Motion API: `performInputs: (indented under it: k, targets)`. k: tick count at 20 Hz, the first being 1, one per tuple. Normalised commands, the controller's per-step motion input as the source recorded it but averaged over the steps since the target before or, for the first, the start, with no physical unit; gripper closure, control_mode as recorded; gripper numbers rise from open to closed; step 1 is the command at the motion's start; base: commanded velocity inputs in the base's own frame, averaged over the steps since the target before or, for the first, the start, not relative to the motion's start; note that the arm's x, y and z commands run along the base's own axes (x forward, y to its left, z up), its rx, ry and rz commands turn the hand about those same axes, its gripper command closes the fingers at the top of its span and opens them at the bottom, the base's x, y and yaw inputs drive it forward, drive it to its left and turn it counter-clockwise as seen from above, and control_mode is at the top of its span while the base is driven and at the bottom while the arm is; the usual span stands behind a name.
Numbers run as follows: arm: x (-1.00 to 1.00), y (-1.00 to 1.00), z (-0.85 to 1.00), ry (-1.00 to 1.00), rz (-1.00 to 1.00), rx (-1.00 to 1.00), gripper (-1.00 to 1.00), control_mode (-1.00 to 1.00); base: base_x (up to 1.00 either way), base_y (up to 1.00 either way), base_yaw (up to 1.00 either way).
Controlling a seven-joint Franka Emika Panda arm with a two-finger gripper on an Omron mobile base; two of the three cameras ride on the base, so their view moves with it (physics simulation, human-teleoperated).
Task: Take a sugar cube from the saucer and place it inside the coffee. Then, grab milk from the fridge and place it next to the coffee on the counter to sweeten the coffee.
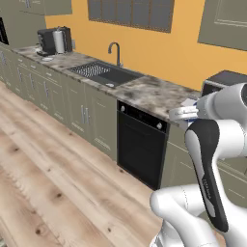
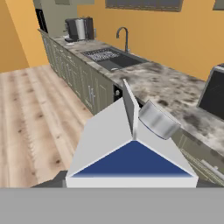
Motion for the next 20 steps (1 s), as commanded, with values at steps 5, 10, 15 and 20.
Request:
performInputs:
  k: [5,10,15,20]
  targets:
    - [0.00,0.00,0.00,0.00,0.00,0.00,1.00,1.00,1.00,0.00,0.18]
    - [0.00,0.00,0.00,0.00,0.00,0.00,1.00,1.00,1.00,0.01,0.09]
    - [0.00,0.00,0.00,0.00,0.00,0.00,1.00,1.00,1.00,0.32,0.00]
    - [0.00,0.00,0.00,0.00,0.00,0.00,1.00,1.00,1.00,0.91,-0.11]
